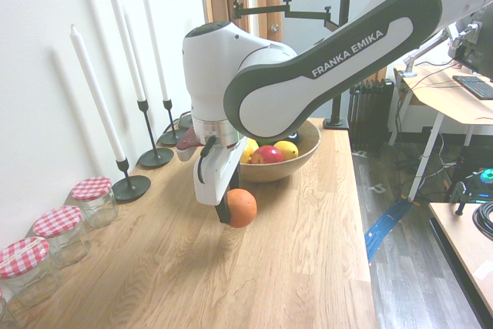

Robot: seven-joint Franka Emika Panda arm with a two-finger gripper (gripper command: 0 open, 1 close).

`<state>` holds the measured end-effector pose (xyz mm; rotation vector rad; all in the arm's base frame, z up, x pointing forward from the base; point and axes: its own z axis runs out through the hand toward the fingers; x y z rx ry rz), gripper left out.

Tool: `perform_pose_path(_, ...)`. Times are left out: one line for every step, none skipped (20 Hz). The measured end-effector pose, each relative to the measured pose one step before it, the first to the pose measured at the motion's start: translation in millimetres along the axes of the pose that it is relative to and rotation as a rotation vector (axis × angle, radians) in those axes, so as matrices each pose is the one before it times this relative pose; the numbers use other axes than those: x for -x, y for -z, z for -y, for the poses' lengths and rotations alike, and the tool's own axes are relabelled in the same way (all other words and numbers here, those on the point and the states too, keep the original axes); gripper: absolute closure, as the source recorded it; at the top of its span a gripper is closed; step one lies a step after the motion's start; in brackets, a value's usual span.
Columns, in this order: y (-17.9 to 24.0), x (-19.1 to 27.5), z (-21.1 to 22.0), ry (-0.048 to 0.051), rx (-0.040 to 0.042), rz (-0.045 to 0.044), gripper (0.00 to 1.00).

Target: Take orange out of the basket

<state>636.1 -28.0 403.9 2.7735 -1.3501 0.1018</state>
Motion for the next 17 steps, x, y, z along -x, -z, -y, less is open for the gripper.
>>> perform_pose_path(-0.18, -0.97, 0.39, -0.00158, -0.00004, 0.00076, 0.0)
perform_pose_path(-0.15, -0.87, 0.4, -0.00129, 0.00009, 0.00064, 0.0)
perform_pose_path(-0.29, -0.6, 0.2, -0.00111, 0.00037, 0.00089, 0.0)
perform_pose_path(-0.41, -0.57, 0.23, -0.0009, 0.0008, 0.00104, 0.0)
perform_pose_path(-0.05, -0.47, 0.07, -0.00081, 0.00057, 0.00067, 0.0)
perform_pose_path(0.5, -0.51, -0.14, -0.00105, 0.00004, 0.00014, 0.0)
perform_pose_path(0.44, -0.61, -0.35, -0.00137, 0.00026, 0.00019, 0.0)
perform_pose_path(0.15, -0.66, -0.58, -0.00161, 0.00087, 0.0004, 0.0)
perform_pose_path(-0.1, -0.75, -0.76, -0.00208, 0.00084, 0.00064, 0.0)
perform_pose_path(-0.2, -0.76, -0.75, -0.00257, 0.00026, 0.00117, 0.0)
perform_pose_path(-0.28, -0.65, -0.57, -0.00233, -0.00005, 0.00112, 0.0)
perform_pose_path(-0.34, -0.53, -0.43, -0.00184, 0.00001, 0.00093, 0.0)
perform_pose_path(-0.18, -0.3, -0.24, -0.00109, -0.00008, 0.00058, 0.0)
perform_pose_path(-0.09, -0.14, -0.11, -0.0006, -0.00012, 0.00039, 0.0)
perform_pose_path(-0.1, -0.11, -0.09, -0.00036, 0.00005, 0.00019, 0.0)
perform_pose_path(-0.04, -0.18, -0.15, -0.00042, 0.00007, 0.0, 0.0)
perform_pose_path(-0.01, -0.3, -0.25, -0.00071, 0.0001, -0.00006, 0.0)
